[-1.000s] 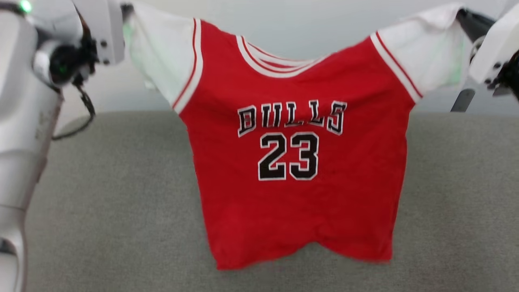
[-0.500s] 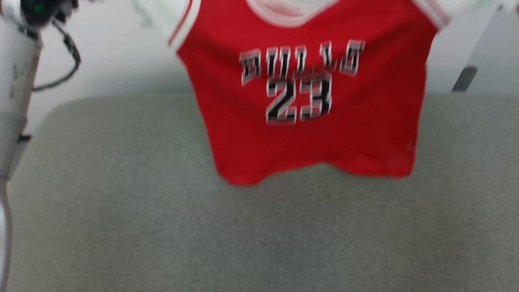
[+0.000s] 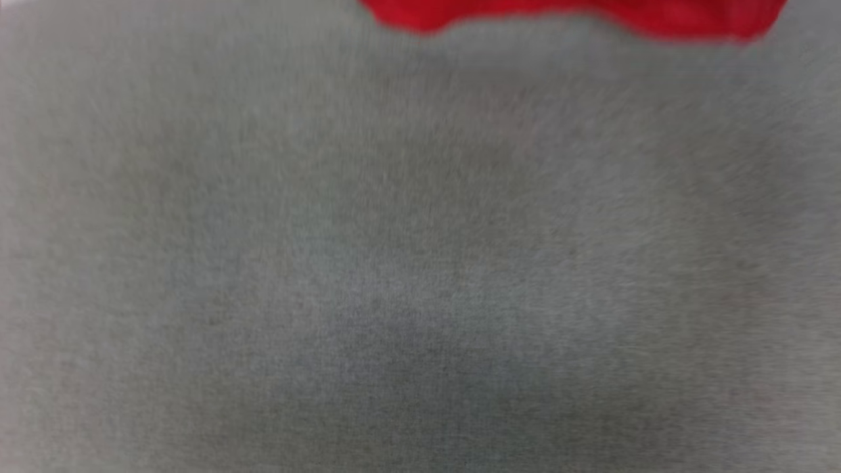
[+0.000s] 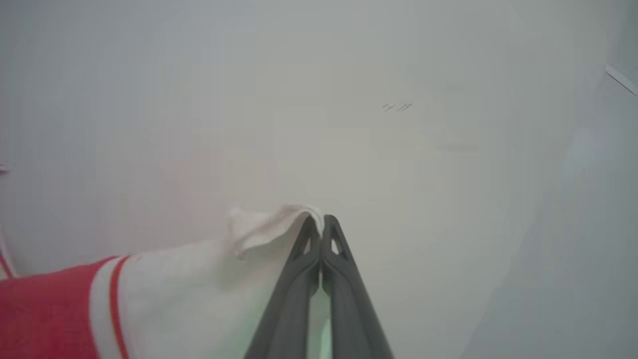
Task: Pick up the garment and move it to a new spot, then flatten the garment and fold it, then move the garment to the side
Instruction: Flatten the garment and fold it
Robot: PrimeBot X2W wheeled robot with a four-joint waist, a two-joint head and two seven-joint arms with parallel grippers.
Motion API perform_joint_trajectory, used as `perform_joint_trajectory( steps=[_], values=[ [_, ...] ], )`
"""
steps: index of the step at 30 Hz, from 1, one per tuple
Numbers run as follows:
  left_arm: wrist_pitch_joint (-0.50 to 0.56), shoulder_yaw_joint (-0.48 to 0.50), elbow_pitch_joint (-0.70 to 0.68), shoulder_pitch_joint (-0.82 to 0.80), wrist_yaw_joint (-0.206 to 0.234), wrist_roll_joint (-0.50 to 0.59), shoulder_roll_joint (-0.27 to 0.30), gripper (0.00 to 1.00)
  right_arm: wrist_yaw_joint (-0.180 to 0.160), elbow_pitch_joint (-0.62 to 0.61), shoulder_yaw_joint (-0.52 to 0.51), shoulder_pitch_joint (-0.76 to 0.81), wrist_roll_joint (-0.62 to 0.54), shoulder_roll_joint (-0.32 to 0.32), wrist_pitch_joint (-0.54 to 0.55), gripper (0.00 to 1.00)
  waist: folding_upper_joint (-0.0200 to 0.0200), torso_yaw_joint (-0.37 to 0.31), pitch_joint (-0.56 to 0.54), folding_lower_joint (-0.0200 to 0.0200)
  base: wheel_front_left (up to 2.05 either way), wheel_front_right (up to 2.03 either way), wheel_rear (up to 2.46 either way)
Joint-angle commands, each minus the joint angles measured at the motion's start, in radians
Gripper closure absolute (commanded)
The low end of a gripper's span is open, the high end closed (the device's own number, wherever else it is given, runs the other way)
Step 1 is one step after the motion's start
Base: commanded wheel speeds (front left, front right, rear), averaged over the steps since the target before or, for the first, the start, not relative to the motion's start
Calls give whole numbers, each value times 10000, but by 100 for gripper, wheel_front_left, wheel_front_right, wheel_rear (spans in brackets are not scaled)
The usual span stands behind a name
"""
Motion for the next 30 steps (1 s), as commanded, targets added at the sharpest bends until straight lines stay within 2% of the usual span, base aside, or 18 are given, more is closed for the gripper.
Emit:
perform_joint_trajectory(
  steps=[1, 4, 9, 13, 17, 21, 24, 30],
  values=[
    [-364, 113, 128, -172, -84, -101, -128, 100, -7, -143, -138, -211, -462, -6, -112, 100, 0, 741, 2204, 0, 0, 0, 0],
    [-1319, 257, 339, -394, -347, -236, -219, 100, -7, -924, -389, -205, -1435, 20, -175, 100, 0, 980, 2848, 0, 0, 0, 0],
    [-1782, 642, 293, 245, -597, -697, -252, 100, -7, -1839, -498, 911, -1734, -4, -166, 100, 0, 1184, 3404, 0, 0, 0, 0],
    [-1814, 387, 373, 1298, -656, -853, -389, 100, -9, -1694, -434, 2014, -1266, -148, -172, 100, 0, 1298, 3188, 0, 0, 0, 0],
    [-1660, -580, 155, 2632, -659, -1589, -408, 100, -9, -1326, -278, 3173, -107, -274, -176, 100, 0, 1376, 2663, 0, 0, 0, 0],
    [-1008, -1558, -422, 3874, -659, -2613, 39, 100, -9, -1418, 212, 4456, 1076, -492, -176, 100, 0, 1362, 2004, 0, 0, 0, 0],
    [-643, -2196, -1125, 4926, -662, -3391, 460, 100, -9, -1970, 383, 5622, 1968, -721, -177, 100, 0, 1282, 1347, 0, 0, 0, 0],
    [-66, -2995, -3164, 7127, -663, -4840, 1912, 100, -9, -3562, 460, 8634, 3150, -1156, -176, 100, 0, 975, 16, 0, 0, 0, 0]
  ],
)
